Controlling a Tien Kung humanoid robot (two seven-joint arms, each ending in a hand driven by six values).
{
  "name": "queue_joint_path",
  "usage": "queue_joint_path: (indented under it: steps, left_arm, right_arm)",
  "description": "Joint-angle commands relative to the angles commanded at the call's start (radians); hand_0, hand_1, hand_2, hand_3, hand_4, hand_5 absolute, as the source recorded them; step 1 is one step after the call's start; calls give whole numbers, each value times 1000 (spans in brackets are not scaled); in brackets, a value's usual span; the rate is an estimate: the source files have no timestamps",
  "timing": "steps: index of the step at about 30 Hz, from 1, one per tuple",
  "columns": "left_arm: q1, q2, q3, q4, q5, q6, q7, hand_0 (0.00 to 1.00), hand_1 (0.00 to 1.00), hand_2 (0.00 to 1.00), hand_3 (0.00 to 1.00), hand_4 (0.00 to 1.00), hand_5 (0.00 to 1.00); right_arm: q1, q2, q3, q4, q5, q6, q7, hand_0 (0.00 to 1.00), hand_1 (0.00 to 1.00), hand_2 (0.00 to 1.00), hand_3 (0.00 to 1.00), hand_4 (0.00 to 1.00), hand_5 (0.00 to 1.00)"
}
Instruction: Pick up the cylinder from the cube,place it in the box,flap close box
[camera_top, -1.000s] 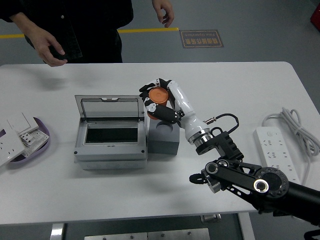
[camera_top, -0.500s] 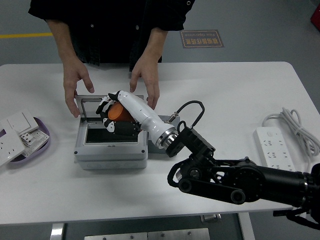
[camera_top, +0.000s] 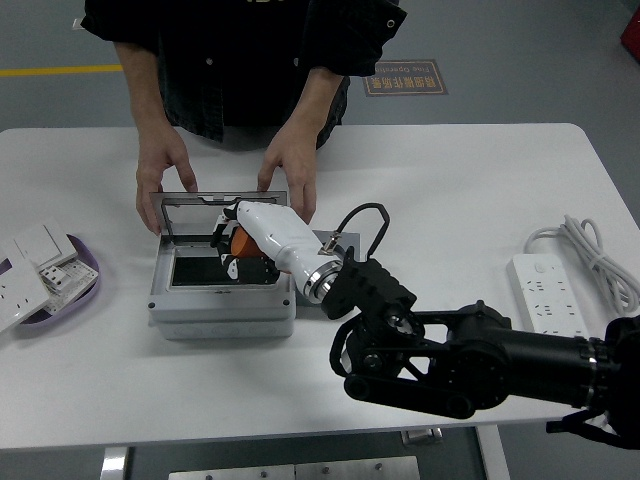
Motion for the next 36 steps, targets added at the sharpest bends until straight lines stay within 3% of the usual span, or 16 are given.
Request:
queue_joint_path:
  steps: [1, 6, 7, 12, 13, 18, 19, 24, 25, 30, 31, 36]
  left_arm:
    - [0, 0, 1, 0, 0, 0, 0, 602, 624, 610, 632, 684, 195]
    - [0, 1, 2, 0, -2, 0, 0, 602, 624, 610, 632, 684, 195]
    - [1, 1, 3, 0, -2, 0, 0, 602, 624, 609, 631, 684, 196]
    - [0, 0, 2, -1, 0, 0, 1, 602, 624, 609, 631, 684, 196]
    - [0, 1, 1, -1, 2, 0, 1, 602, 623, 609, 631, 685, 195]
    - [-2, 3, -1, -2, 6, -1, 1, 602, 623, 609, 631, 685, 195]
    - [-2, 4, -1, -2, 6, 0, 1, 601, 624, 609, 631, 684, 194]
    - [-2, 4, -2, -4, 11, -1, 2, 601, 624, 609, 631, 684, 194]
    - [-3, 4, -3, -4, 13, -1, 2, 601, 623, 609, 631, 684, 191]
    - [-4, 3, -4, -5, 16, -1, 2, 601, 623, 609, 631, 684, 191]
    - [-4, 4, -3, -5, 16, -2, 3, 600, 622, 609, 631, 683, 187]
    - [-5, 4, -2, -5, 18, -1, 3, 600, 622, 609, 631, 683, 187]
  right_arm:
    - [2, 2, -5, -4, 2, 1, 2, 181, 310, 358, 298, 2, 2]
    - [11, 9, -29, -32, 81, 12, 75, 181, 310, 358, 298, 2, 2]
    - [11, 9, -31, -35, 99, 14, 92, 288, 377, 416, 358, 2, 2]
    - [15, 13, -47, -56, 167, 35, 157, 288, 377, 416, 358, 2, 2]
    - [15, 14, -50, -59, 170, 40, 159, 667, 609, 613, 585, 199, 2]
    - [11, 17, -59, -73, 153, 58, 157, 667, 609, 613, 585, 199, 2]
    - [11, 18, -58, -75, 150, 60, 156, 747, 694, 723, 698, 415, 162]
    - [8, 21, -52, -81, 136, 67, 155, 747, 694, 723, 698, 415, 162]
    - [7, 21, -52, -81, 134, 68, 155, 775, 697, 709, 707, 496, 146]
    - [6, 24, -49, -81, 130, 68, 157, 775, 697, 709, 707, 496, 146]
    - [6, 24, -48, -80, 130, 67, 158, 794, 695, 706, 717, 602, 150]
    - [3, 27, -44, -83, 142, 55, 176, 794, 695, 706, 717, 602, 150]
